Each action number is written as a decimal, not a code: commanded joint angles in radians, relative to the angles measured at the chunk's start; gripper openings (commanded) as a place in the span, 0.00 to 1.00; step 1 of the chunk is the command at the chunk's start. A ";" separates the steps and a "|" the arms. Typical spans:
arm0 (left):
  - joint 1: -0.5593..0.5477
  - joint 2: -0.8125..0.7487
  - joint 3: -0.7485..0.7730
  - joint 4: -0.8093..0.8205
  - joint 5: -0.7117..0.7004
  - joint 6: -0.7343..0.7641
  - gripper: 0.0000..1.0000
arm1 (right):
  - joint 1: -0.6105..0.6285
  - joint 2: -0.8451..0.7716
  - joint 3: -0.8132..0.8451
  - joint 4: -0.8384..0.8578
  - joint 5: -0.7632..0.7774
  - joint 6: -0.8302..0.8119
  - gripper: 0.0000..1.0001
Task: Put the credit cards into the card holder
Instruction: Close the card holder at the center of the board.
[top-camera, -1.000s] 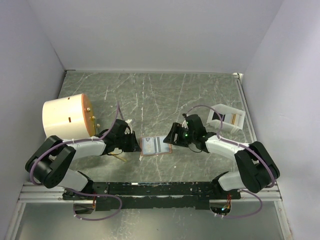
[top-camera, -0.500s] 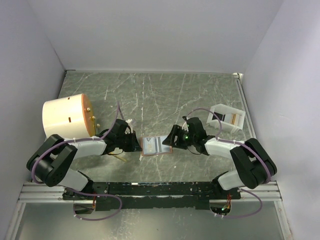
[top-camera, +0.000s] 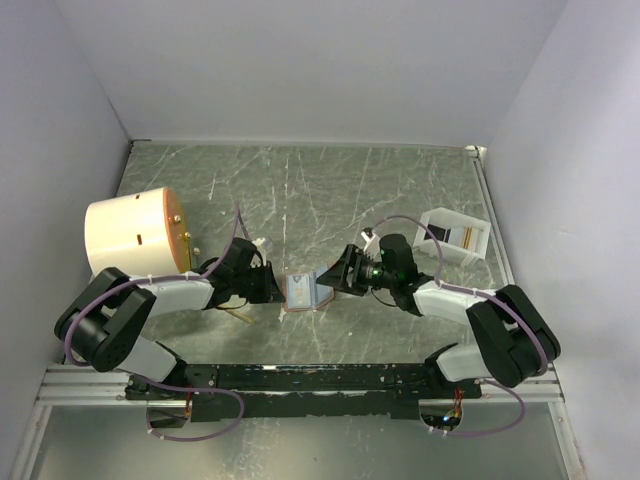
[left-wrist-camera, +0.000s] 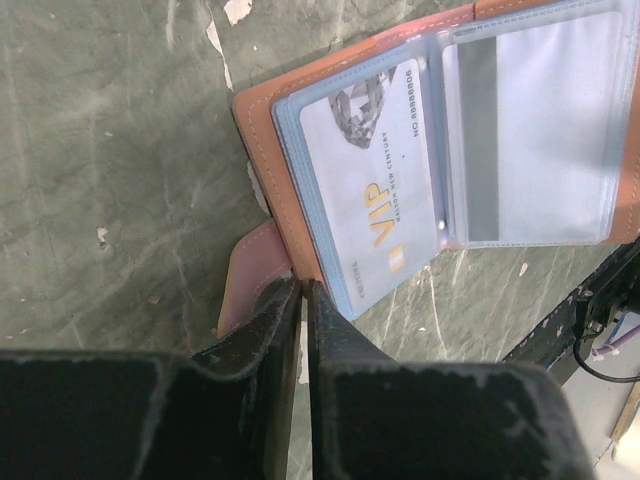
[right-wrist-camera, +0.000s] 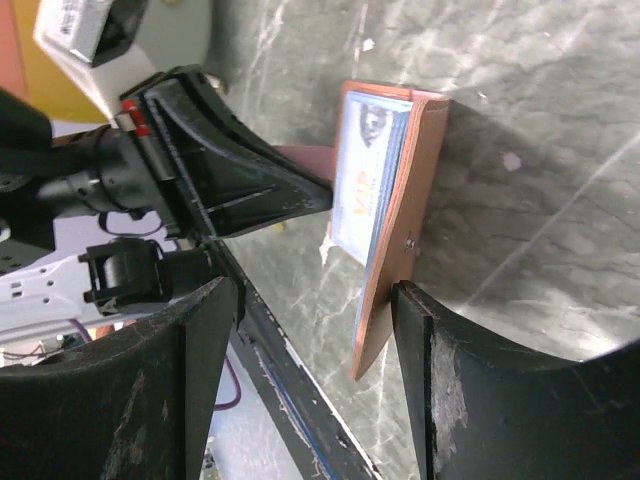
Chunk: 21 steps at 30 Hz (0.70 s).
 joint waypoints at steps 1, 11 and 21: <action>-0.011 0.016 0.013 0.007 0.006 0.000 0.19 | 0.003 -0.044 0.010 0.048 -0.038 0.020 0.64; -0.016 0.031 0.016 0.046 0.038 -0.018 0.20 | 0.026 0.010 0.007 0.146 -0.063 0.079 0.62; -0.018 0.010 0.022 0.046 0.049 -0.044 0.23 | 0.090 0.089 0.064 0.151 -0.051 0.066 0.57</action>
